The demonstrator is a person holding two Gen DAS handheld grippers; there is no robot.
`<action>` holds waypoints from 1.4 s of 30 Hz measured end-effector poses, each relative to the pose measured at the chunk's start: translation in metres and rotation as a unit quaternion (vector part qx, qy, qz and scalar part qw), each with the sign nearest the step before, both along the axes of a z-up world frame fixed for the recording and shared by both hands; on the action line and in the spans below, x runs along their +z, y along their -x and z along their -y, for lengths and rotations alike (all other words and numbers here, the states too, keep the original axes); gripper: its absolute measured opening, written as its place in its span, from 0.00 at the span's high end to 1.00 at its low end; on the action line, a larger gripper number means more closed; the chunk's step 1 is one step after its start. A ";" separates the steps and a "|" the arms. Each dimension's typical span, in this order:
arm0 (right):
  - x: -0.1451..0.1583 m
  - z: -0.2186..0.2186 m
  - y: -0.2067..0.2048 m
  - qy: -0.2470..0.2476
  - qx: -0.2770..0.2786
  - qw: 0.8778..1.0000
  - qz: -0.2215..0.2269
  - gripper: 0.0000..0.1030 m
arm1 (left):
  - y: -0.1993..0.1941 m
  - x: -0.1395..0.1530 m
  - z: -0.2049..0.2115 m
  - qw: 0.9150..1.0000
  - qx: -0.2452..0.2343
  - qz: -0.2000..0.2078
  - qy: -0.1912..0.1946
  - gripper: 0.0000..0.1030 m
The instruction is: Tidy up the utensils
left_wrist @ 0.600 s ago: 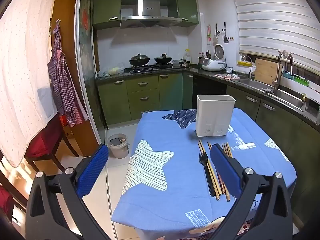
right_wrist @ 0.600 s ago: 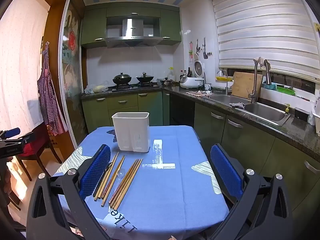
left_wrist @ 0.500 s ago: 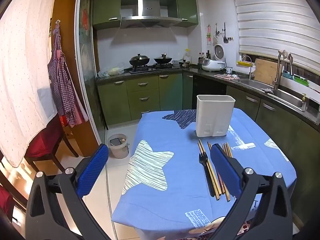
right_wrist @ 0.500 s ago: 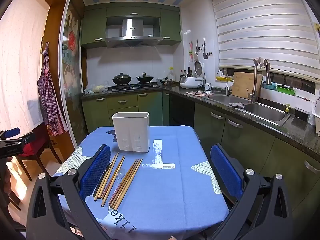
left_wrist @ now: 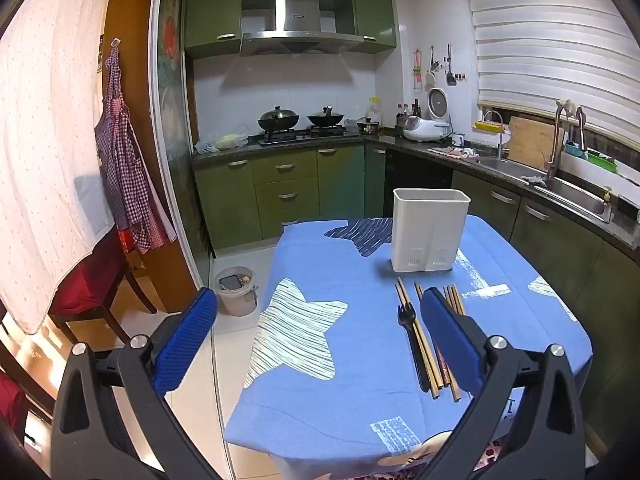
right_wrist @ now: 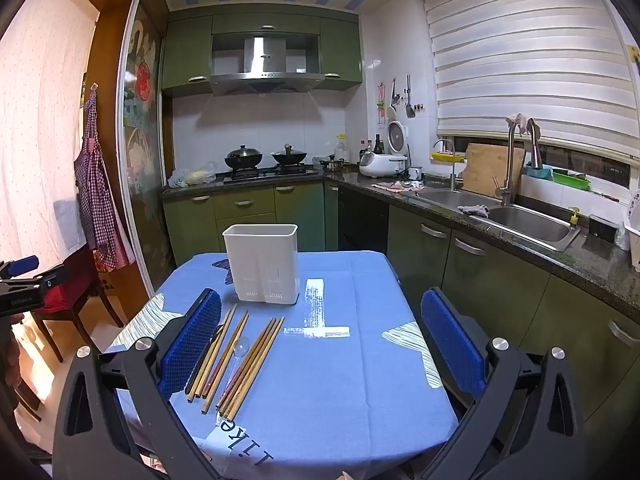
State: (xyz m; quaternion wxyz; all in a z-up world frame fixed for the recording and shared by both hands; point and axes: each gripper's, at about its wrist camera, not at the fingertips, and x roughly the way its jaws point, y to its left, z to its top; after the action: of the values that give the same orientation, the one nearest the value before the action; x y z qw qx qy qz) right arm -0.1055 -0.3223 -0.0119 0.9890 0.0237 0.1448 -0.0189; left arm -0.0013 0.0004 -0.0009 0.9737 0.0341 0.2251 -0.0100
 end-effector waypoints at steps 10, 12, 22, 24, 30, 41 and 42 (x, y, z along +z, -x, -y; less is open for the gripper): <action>0.000 0.000 0.000 -0.001 0.001 1.000 0.000 0.04 | 0.000 -0.002 0.001 1.000 0.000 -0.002 0.000 0.06; 0.000 0.000 -0.001 0.000 0.000 1.000 -0.001 0.04 | 0.000 -0.002 0.001 1.000 -0.001 -0.002 0.001 0.06; -0.001 -0.001 -0.001 -0.001 0.001 1.000 -0.002 0.04 | 0.000 -0.007 0.005 1.000 -0.002 -0.005 0.000 0.06; -0.001 -0.001 -0.001 0.000 0.000 1.000 -0.001 0.04 | 0.000 -0.007 0.006 1.000 -0.002 -0.005 0.000 0.06; -0.001 -0.001 -0.002 0.000 0.000 1.000 -0.002 0.04 | 0.000 -0.008 0.006 1.000 -0.002 -0.006 0.000 0.06; -0.004 0.000 -0.002 0.000 0.000 1.000 -0.004 0.04 | 0.000 -0.008 0.005 1.000 -0.003 -0.007 0.001 0.06; -0.005 0.000 -0.002 0.000 0.000 1.000 -0.004 0.04 | 0.000 -0.008 0.005 1.000 -0.003 -0.007 0.001 0.06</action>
State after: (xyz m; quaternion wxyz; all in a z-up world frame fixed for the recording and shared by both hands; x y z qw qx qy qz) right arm -0.1035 -0.3223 -0.0164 0.9884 0.0237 0.1486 -0.0192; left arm -0.0009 -0.0045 -0.0086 0.9720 0.0338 0.2321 -0.0136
